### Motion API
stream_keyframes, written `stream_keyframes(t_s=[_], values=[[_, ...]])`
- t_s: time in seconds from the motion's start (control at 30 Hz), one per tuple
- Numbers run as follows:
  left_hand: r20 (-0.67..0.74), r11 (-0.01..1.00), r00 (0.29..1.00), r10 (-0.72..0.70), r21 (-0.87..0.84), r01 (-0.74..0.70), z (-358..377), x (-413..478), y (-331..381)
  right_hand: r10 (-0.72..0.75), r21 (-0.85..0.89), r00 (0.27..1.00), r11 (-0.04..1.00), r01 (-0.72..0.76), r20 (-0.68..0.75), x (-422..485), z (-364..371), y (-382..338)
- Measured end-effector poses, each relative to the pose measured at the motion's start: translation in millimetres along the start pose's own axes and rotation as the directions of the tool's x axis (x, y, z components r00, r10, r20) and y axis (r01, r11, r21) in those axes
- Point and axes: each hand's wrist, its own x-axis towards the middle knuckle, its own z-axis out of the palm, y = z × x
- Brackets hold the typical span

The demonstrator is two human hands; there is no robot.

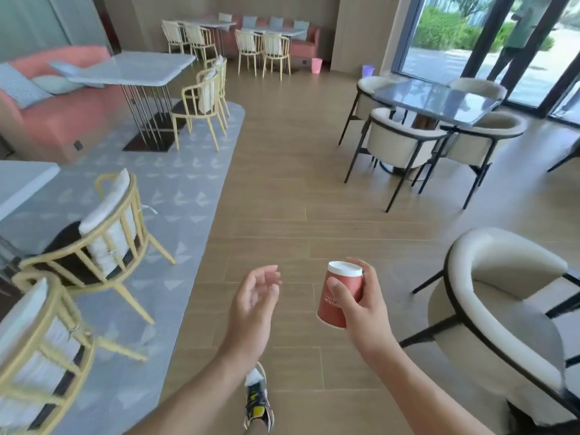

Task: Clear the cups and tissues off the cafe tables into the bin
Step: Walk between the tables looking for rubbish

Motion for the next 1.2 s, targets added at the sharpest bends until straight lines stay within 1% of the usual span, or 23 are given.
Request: stream_keyframes(t_s=[0.13, 0.2, 0.3, 0.4, 0.53, 0.7, 0.87, 1.07, 1.2], values=[[0.018, 1.000, 1.000, 0.013, -0.012, -0.013, 7.2, 121.8, -6.0, -0.021, 0.000, 0.999, 1.000, 0.021, -0.036, 109.3, 31.7, -4.8], [0.028, 1.000, 1.000, 0.002, -0.006, -0.002, 8.5, 178.6, 1.0, -0.015, 0.000, 0.999, 1.000, 0.015, -0.039, 160.2, 47.7, -14.6], [0.053, 0.999, 0.998, 0.025, 0.021, -0.026, 9.3, 258.8, 10.6, -0.029, 0.003, 0.999, 1.000, 0.030, -0.044, 233.9, 71.9, -29.9], [0.059, 0.999, 0.998, 0.018, 0.038, -0.020, 12.9, 326.8, 15.2, -0.026, 0.029, 0.998, 0.999, 0.028, -0.049, 296.2, 91.5, -37.1], [0.058, 1.000, 0.998, 0.006, 0.004, -0.006, 27.5, 407.6, 9.7, -0.008, 0.026, 0.999, 1.000, 0.009, -0.047, 376.2, 104.4, -36.1], [0.033, 1.000, 0.999, -0.013, 0.019, 0.013, 60.3, 519.7, -8.8, 0.004, 0.039, 0.998, 0.999, -0.002, -0.065, 493.6, 109.3, -23.5], [0.012, 0.999, 1.000, -0.008, 0.040, 0.007, 109.4, 649.5, -24.0, -0.005, 0.051, 0.997, 0.999, 0.008, -0.073, 636.4, 105.7, -13.5], [-0.005, 1.000, 1.000, -0.006, 0.019, 0.006, 182.8, 803.4, -14.1, -0.022, 0.036, 1.000, 0.999, 0.022, -0.006, 814.7, 82.1, -41.7], [-0.012, 1.000, 1.000, -0.017, -0.010, 0.017, 225.1, 886.7, -12.5, -0.039, 0.037, 0.999, 0.999, 0.039, -0.006, 903.8, 67.8, -51.9]])
